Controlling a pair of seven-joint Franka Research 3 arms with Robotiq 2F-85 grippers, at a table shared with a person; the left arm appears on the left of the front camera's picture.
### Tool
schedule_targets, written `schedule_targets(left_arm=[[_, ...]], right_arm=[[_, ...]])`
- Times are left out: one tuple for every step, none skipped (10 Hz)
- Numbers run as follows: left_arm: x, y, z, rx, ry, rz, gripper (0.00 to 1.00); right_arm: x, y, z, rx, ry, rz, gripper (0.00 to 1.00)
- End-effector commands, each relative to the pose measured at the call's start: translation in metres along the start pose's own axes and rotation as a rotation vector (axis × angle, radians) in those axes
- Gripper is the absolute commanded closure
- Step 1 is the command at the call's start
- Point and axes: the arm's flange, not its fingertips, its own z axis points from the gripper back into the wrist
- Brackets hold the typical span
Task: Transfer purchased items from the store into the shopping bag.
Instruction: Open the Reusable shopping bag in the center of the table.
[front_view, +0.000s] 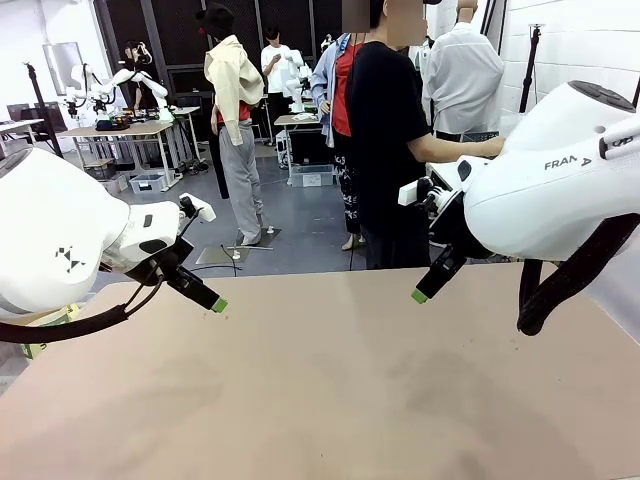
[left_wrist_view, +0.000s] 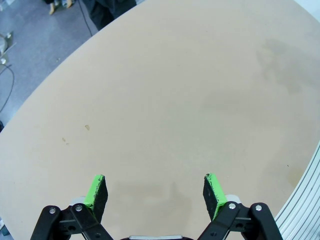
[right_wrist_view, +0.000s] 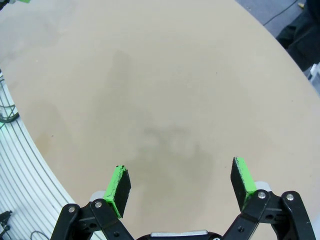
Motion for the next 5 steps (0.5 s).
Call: schedule_targets(left_arm=[[0.000, 0.000, 0.000, 0.000, 0.000, 0.000, 0.00], [0.000, 0.000, 0.000, 0.000, 0.000, 0.000, 0.00], [0.000, 0.000, 0.000, 0.000, 0.000, 0.000, 0.00], [0.000, 0.000, 0.000, 0.000, 0.000, 0.000, 0.00], [0.000, 0.000, 0.000, 0.000, 0.000, 0.000, 0.00]], right_arm=[[-0.018, 0.003, -0.013, -0.044, -0.069, 0.008, 0.00], [0.000, 0.000, 0.000, 0.000, 0.000, 0.000, 0.00], [0.000, 0.000, 0.000, 0.000, 0.000, 0.000, 0.00], [0.000, 0.000, 0.000, 0.000, 0.000, 0.000, 0.00], [0.000, 0.000, 0.000, 0.000, 0.000, 0.000, 0.00]])
